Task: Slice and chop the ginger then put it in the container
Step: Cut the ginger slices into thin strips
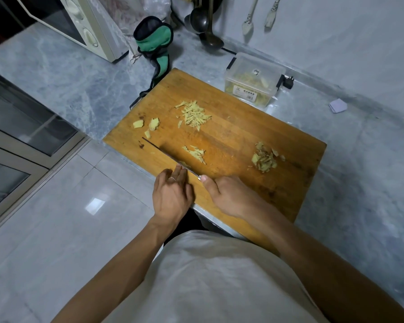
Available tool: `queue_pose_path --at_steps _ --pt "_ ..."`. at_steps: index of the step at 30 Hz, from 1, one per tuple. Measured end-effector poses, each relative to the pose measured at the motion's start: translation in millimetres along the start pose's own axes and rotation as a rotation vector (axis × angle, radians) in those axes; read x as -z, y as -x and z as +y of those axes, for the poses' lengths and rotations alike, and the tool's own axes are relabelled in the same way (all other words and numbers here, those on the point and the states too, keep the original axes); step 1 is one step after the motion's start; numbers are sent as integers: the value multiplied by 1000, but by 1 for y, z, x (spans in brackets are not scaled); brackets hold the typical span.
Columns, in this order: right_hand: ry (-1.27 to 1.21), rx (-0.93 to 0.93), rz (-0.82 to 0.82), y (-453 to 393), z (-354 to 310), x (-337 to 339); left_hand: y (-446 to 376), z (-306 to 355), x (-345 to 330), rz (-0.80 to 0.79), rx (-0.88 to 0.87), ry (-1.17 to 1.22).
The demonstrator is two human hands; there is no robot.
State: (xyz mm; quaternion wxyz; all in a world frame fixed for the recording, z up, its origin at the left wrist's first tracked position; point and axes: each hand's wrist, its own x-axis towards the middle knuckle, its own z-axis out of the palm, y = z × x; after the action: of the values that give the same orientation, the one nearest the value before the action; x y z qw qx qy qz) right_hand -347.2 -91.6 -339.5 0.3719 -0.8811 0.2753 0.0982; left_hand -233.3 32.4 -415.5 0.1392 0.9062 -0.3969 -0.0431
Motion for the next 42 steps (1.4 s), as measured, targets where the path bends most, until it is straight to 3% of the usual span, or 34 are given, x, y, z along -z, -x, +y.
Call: queue_pose_path --at_steps 19,28,36,42 --pt "16 -7 -23 2 -7 -1 2 1 2 25 14 55" --pt "8 -2 -39 -2 0 -3 0 2 0 -36 41 48" --pt "-9 4 -35 2 0 1 -2 -3 4 1 78 240" --pt "15 -6 -47 -2 -3 -1 -2 -1 5 17 93 255"
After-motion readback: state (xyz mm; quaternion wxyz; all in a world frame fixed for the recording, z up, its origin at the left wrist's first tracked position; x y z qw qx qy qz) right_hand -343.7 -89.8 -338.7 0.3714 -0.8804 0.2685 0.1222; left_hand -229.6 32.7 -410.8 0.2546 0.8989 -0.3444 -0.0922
